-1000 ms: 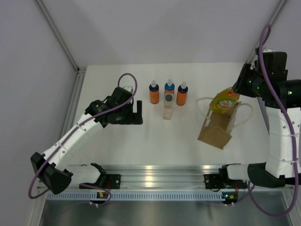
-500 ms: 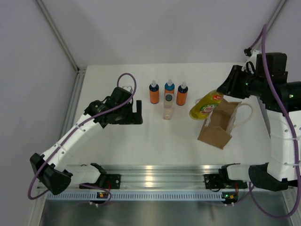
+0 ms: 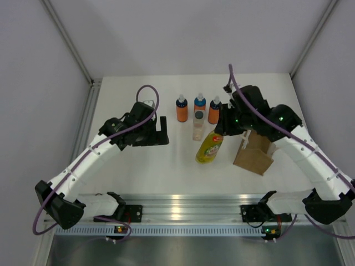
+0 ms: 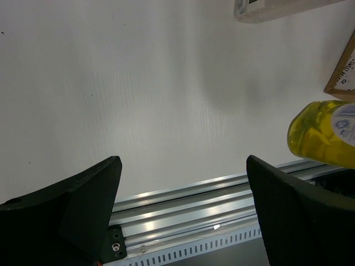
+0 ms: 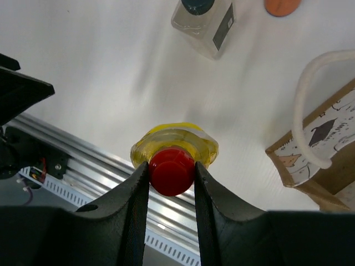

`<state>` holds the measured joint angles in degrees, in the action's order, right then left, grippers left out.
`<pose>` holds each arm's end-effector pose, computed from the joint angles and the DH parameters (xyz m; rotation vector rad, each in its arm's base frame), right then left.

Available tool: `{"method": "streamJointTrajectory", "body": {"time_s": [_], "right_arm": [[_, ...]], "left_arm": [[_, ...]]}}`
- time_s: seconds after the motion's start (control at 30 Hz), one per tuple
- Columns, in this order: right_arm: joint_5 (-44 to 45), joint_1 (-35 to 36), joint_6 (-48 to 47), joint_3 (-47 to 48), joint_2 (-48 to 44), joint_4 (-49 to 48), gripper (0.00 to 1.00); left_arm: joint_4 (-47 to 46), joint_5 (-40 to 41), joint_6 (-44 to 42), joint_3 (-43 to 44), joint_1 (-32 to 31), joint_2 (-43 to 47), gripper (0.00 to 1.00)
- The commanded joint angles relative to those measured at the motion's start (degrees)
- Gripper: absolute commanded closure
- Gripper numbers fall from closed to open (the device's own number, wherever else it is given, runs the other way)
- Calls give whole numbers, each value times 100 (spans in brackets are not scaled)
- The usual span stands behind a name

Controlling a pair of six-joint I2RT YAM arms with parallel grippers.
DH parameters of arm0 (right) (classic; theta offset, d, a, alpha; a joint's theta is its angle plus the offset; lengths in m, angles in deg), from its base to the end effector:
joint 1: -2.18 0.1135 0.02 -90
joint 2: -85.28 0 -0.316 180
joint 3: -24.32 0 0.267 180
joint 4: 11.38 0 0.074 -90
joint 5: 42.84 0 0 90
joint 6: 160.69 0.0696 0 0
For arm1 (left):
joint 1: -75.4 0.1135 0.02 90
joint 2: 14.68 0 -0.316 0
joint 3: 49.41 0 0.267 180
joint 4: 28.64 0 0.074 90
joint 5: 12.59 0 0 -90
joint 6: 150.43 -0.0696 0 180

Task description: Take the personal care products out of the canvas bag

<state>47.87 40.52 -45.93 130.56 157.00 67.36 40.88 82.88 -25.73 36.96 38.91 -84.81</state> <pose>0.1917 0.1505 0.4647 -0.2780 2.3882 0.5185 0.2086 -0.1461 0.3705 -0.0006 2.5394 -0.3918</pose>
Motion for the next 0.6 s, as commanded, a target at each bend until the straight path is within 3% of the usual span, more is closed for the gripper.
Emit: {"method": "streamJointTrajectory", "body": {"time_s": [0.0, 0.2, 0.57], "right_arm": [[982, 488, 381, -254, -71, -1906, 100], [1800, 1034, 328, -747, 430, -2392, 100], [1924, 1069, 153, -1143, 1291, -2963, 99]], "left_arm": [[-178, 120, 195, 273, -16, 78, 2], [-90, -29, 230, 343, 19, 26, 2], [59, 129, 64, 317, 98, 78, 2]]}}
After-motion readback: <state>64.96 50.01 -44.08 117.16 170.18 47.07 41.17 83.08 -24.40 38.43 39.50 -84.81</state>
